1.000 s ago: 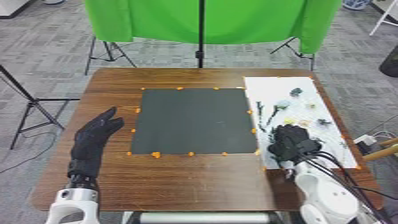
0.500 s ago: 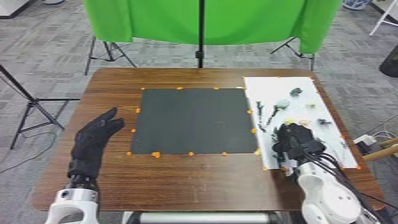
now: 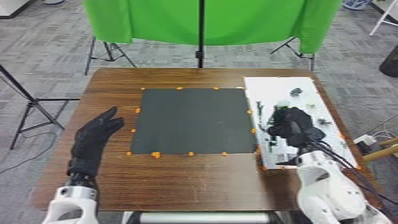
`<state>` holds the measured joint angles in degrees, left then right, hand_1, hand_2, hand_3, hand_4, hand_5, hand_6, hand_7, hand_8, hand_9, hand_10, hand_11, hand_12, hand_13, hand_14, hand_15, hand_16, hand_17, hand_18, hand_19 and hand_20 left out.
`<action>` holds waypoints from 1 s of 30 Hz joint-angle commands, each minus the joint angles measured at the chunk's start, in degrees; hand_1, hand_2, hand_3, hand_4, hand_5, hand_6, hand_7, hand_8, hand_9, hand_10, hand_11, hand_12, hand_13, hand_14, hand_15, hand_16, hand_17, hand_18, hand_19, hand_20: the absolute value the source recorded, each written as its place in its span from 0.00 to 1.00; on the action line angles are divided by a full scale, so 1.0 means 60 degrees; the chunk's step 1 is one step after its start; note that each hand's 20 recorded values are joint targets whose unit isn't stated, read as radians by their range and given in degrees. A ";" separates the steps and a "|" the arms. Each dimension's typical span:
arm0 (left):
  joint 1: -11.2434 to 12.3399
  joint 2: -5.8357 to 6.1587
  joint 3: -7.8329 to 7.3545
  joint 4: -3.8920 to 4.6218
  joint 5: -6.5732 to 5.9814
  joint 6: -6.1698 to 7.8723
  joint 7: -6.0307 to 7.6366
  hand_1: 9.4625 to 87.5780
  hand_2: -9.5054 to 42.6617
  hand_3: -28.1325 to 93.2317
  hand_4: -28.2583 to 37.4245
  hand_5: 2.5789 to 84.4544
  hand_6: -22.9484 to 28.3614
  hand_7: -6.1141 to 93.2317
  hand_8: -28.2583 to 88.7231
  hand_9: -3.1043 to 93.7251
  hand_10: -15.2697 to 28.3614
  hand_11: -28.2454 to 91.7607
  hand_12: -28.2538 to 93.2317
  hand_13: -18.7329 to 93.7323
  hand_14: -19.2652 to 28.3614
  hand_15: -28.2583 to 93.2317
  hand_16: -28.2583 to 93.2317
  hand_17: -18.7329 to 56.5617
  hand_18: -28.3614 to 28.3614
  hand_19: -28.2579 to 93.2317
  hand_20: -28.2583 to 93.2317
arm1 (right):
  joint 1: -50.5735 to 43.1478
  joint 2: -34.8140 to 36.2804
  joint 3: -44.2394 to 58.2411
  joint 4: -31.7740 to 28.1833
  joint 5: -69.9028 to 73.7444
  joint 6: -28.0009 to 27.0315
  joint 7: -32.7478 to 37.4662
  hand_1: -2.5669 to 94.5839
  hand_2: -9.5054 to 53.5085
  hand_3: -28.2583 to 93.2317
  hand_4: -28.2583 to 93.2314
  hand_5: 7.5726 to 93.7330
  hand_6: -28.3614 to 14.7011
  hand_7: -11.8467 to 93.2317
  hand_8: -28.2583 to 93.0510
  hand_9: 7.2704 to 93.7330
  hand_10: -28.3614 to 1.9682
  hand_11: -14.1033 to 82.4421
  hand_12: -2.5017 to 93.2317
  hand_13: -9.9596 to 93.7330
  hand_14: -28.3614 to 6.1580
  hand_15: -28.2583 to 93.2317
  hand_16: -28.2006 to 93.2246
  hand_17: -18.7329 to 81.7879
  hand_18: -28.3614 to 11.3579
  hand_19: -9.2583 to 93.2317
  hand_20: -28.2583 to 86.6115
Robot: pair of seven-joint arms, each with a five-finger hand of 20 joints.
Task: Arrange flowers
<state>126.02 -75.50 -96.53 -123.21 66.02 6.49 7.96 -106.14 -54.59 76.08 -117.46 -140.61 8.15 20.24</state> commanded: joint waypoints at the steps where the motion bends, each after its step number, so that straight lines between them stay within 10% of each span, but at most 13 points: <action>1: -0.0372 0.0531 -0.0318 0.0849 -0.0965 0.0526 0.0123 0.16 0.17 0.75 0.04 0.51 0.51 0.13 0.19 0.51 0.63 0.36 0.35 0.48 0.71 0.31 0.27 0.29 0.73 0.28 0.39 | 0.3023 -0.1295 -0.2185 0.0668 0.0749 -0.0534 -0.0442 0.86 0.00 0.05 0.87 0.79 0.63 0.54 0.46 0.92 0.53 0.63 0.38 0.98 0.76 0.78 0.48 0.88 0.44 1.00 0.80; 9: -0.0804 0.0674 -0.0027 0.1447 -0.1290 0.0553 0.0096 0.10 0.26 0.74 0.00 0.50 0.52 0.11 0.19 0.50 0.63 0.34 0.35 0.45 0.68 0.30 0.26 0.30 0.71 0.25 0.38 | 0.4877 -0.3195 -0.3828 0.2502 0.1691 -0.1132 -0.0445 0.85 0.00 0.07 0.86 0.79 0.63 0.54 0.46 0.92 0.53 0.63 0.37 0.98 0.76 0.78 0.48 0.88 0.44 1.00 0.80; 30: -0.1318 0.0710 0.0656 0.1579 -0.1252 0.0264 0.0087 0.09 0.25 0.75 0.00 0.50 0.52 0.11 0.19 0.49 0.63 0.34 0.35 0.45 0.70 0.31 0.26 0.29 0.71 0.25 0.38 | 0.5098 -0.5001 -0.5043 0.4696 0.0974 -0.1684 -0.0283 0.84 0.00 0.08 0.83 0.79 0.63 0.55 0.44 0.92 0.53 0.63 0.36 0.98 0.77 0.78 0.48 0.89 0.45 1.00 0.80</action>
<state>118.93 -71.22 -93.66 -114.59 58.58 9.17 8.88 -74.27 -83.49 46.90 -91.09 -132.84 -0.94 18.03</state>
